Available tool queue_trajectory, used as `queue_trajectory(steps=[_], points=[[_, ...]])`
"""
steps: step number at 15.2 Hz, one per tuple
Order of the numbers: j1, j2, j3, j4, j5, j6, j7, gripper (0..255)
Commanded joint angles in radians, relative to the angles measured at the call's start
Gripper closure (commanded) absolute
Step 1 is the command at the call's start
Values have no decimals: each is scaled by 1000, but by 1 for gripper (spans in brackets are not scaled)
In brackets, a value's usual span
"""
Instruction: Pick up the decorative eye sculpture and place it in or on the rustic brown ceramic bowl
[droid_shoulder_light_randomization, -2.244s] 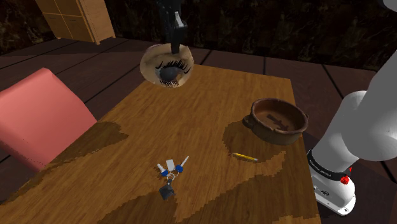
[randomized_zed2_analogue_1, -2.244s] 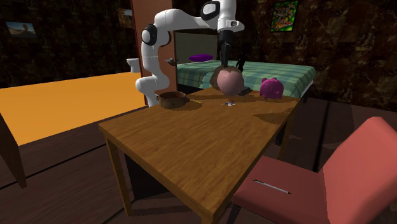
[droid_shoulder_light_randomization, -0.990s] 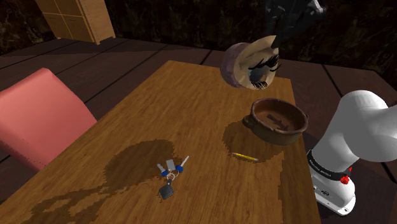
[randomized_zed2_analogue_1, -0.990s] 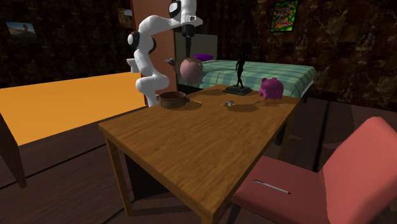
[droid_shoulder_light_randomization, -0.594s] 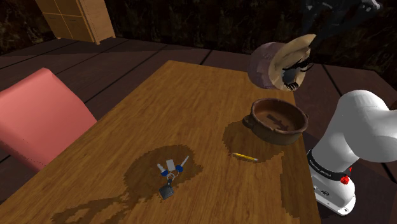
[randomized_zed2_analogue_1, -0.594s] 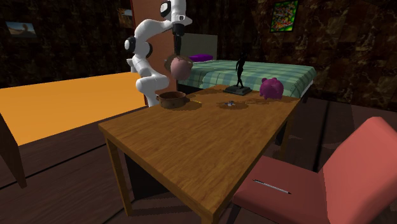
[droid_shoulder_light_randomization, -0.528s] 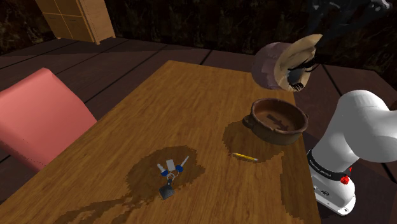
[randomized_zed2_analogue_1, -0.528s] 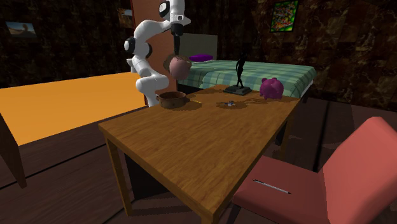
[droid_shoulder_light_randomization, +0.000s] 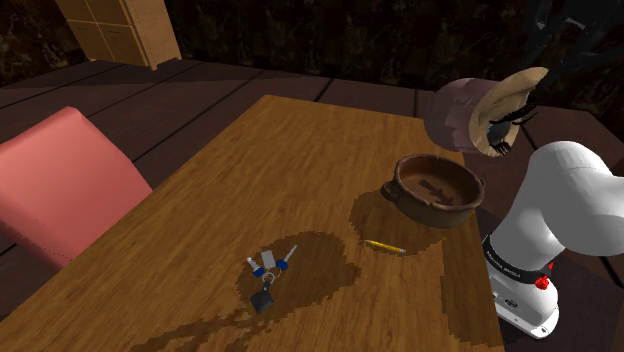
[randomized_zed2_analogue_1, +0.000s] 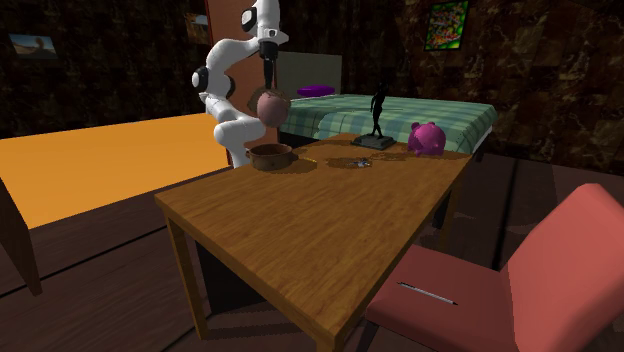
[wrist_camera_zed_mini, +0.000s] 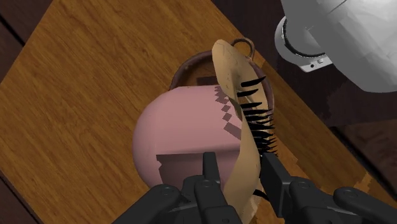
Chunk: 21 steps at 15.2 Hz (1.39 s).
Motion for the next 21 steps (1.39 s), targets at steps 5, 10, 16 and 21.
queue_trajectory(steps=[5,10,16,21], points=[[13,-59,8,-109,12,50,11,255],[25,-106,16,-197,24,90,20,255],[39,-161,28,-300,39,136,31,255],[52,-202,39,-377,52,171,39,255]])
